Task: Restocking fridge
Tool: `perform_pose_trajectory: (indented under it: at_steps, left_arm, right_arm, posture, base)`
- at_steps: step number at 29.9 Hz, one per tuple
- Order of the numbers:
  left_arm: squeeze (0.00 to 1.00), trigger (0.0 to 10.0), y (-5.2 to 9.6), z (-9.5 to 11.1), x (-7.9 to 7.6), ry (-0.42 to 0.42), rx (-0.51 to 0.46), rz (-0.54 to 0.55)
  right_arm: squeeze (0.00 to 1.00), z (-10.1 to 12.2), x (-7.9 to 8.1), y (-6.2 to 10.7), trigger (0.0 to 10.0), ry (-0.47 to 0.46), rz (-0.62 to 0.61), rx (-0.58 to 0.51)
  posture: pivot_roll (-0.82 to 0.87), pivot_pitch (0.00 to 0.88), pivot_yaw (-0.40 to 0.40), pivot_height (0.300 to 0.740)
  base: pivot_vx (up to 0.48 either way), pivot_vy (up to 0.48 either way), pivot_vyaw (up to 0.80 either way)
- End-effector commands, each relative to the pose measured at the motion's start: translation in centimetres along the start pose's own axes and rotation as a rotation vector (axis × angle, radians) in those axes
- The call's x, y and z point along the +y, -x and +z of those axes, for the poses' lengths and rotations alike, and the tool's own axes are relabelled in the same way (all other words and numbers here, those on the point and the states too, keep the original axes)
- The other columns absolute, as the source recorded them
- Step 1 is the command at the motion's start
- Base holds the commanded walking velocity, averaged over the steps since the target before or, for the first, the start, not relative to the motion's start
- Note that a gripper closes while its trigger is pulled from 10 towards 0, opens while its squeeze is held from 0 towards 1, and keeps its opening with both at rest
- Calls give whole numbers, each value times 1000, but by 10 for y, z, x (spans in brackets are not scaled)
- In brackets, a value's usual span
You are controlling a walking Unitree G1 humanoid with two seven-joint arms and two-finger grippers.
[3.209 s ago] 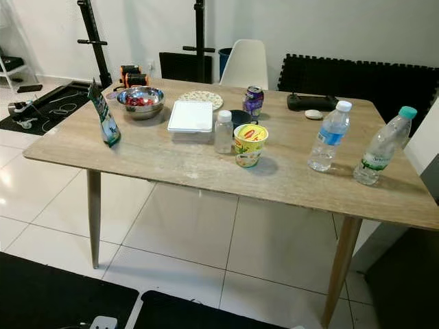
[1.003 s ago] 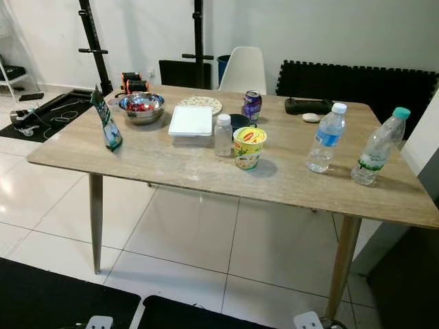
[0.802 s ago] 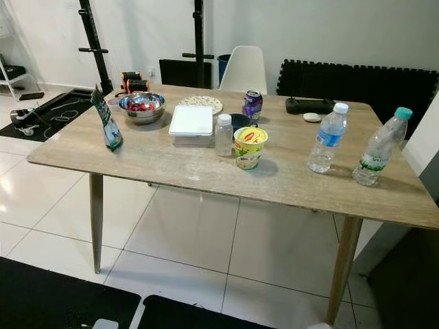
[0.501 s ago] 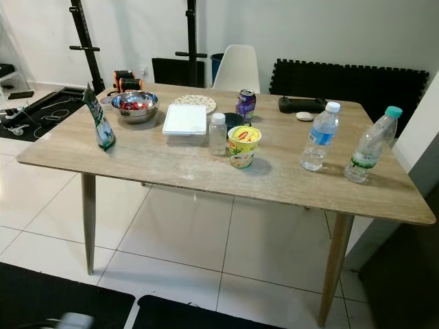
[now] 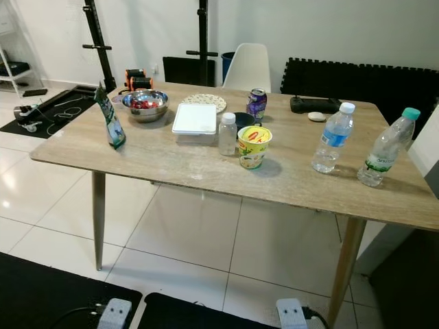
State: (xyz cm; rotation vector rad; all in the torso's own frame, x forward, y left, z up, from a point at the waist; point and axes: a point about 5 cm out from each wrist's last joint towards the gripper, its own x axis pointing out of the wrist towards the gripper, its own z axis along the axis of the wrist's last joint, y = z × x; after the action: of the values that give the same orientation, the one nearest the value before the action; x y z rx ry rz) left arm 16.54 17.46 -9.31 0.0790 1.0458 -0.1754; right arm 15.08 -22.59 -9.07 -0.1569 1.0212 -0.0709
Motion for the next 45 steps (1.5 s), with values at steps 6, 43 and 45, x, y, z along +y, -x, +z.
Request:
perform_pose_trajectory:
  at_steps: [6, 43, 45]
  left_arm:
    - [0, 10000, 22, -51, 49, 43, 158, 144]
    - [0, 10000, 10, -45, 8, 1, 146, 10]
    - [0, 10000, 10, -45, 8, 0, 145, 9]
  right_arm:
    - [0, -39, -51, 15, 10000, -62, -139, 114]
    - [0, -25, -14, 7, 10000, -12, 36, 70]
    - [0, -24, -14, 7, 10000, -10, 39, 69]
  posture:
    - [-61, 0, -9, 740]
    - [-35, 0, -24, 740]
    - [-35, 0, -24, 740]
  base:
    - [0, 0, 0]
    - [116, 0, 0]
    - [262, 0, 0]
